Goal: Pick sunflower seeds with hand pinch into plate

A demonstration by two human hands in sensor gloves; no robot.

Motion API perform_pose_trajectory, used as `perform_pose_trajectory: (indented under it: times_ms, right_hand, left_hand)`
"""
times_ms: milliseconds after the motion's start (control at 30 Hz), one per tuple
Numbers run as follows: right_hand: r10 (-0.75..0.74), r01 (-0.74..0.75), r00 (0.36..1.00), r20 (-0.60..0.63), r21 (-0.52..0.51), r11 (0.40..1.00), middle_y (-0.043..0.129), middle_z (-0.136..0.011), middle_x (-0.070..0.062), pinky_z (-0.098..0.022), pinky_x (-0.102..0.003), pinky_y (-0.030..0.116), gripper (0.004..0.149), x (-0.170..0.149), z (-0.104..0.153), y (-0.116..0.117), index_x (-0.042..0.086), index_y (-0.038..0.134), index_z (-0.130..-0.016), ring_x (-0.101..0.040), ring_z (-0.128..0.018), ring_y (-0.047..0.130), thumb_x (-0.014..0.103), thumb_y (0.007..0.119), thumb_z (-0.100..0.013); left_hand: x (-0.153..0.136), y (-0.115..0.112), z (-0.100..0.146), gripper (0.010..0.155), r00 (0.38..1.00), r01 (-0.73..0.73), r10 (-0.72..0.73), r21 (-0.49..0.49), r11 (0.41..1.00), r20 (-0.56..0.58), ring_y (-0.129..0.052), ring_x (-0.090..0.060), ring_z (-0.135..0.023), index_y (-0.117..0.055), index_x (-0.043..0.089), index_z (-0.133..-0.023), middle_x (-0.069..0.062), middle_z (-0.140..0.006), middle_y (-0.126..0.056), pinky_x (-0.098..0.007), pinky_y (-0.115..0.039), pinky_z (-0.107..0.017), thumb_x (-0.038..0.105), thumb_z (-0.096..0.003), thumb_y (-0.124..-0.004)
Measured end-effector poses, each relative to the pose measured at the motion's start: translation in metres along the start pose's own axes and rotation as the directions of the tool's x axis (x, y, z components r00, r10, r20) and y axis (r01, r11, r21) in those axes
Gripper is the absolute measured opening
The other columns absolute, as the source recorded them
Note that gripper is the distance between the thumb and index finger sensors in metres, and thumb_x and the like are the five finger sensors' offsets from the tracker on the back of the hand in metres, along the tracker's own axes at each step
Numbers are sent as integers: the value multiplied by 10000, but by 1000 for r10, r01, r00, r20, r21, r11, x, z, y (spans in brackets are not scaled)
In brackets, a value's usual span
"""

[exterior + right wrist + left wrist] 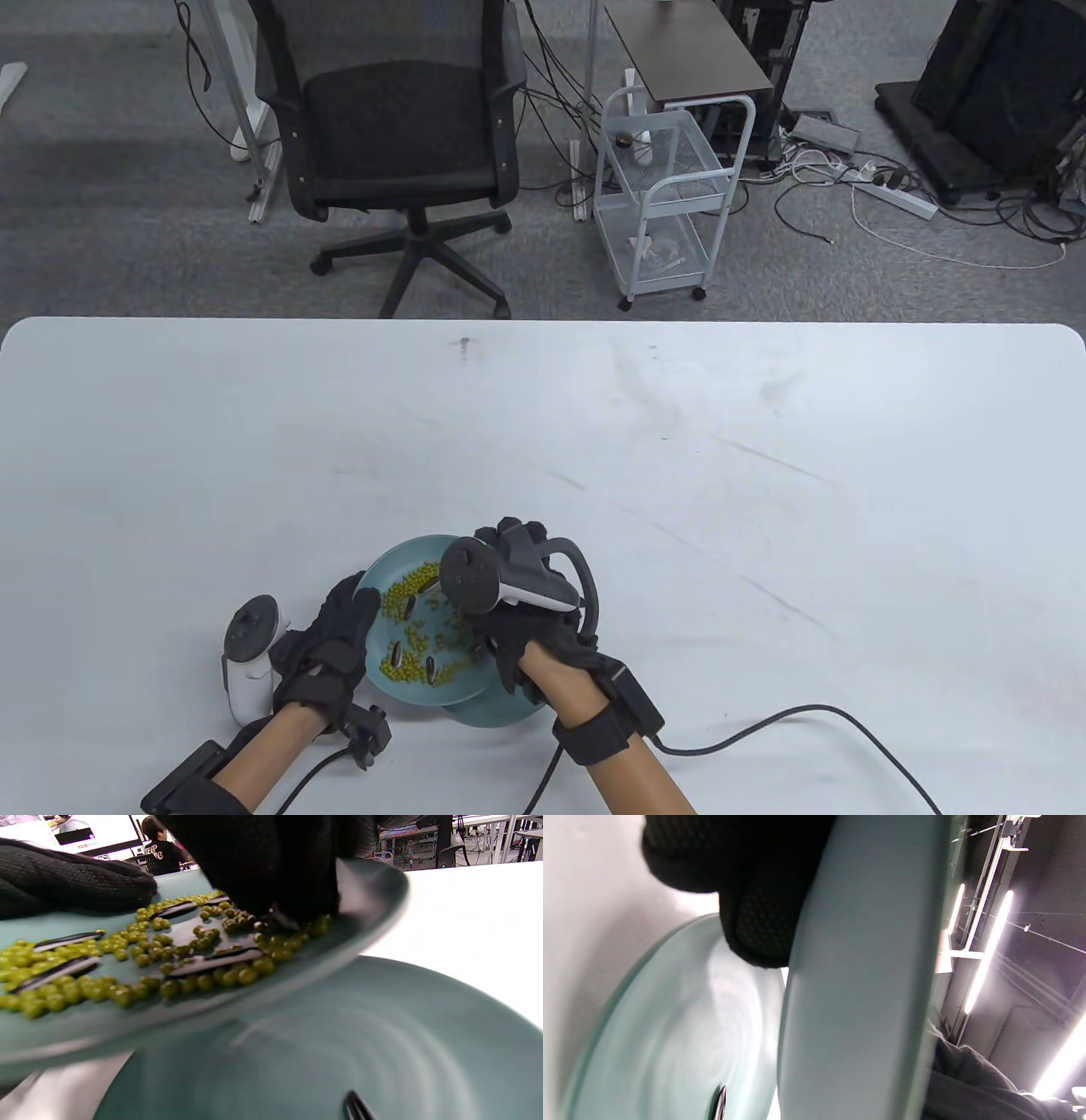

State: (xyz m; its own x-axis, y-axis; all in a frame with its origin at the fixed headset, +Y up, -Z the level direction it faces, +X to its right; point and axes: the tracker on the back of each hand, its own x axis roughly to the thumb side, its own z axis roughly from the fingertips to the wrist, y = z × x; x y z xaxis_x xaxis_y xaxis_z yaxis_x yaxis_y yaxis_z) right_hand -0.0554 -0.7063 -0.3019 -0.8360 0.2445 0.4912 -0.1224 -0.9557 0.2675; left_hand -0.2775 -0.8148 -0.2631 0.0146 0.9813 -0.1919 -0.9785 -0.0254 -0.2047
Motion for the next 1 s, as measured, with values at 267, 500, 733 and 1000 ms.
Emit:
perform_pose_trajectory:
  times_ms: [267, 500, 733, 1000]
  right_hand:
    - [51, -51, 999, -13, 31, 998, 496, -1074, -391, -629, -799, 281, 339, 5, 0, 2, -114, 895, -742, -686, -944, 359, 128, 875, -505]
    - [171, -169, 984, -58, 25, 985, 539, -1057, -402, -627, -802, 304, 336, 16, -1, 9, -110, 904, -731, -687, -938, 400, 136, 887, -503]
    - [201, -200, 979, -43, 27, 979, 536, -1065, -383, -635, -797, 307, 349, 18, 0, 14, -102, 906, -723, -678, -945, 399, 157, 916, -490]
    - [156, -157, 987, -40, 2, 988, 537, -1064, -381, -637, -793, 313, 348, 15, 1, 11, -102, 910, -714, -673, -947, 404, 166, 917, -492]
  left_hand:
    - [-1, -1, 0, 501, 1000, 5, -5, -6, 1000, 6, -1014, -230, -442, -412, 173, -1017, -115, -795, -840, -356, -843, -356, 402, -608, -588]
    - [-1, 0, -1, 504, 999, 33, -33, 4, 999, 8, -1018, -239, -424, -430, 161, -1013, -125, -779, -851, -363, -845, -343, 393, -600, -601]
    - [-3, 0, -1, 502, 999, 32, -32, 8, 999, 0, -1015, -247, -416, -439, 158, -1012, -132, -774, -853, -369, -840, -338, 390, -599, -606]
    - [-3, -1, -2, 502, 1000, 13, -13, -3, 1000, -14, -1011, -242, -427, -432, 169, -1016, -122, -784, -847, -372, -831, -337, 399, -602, -601]
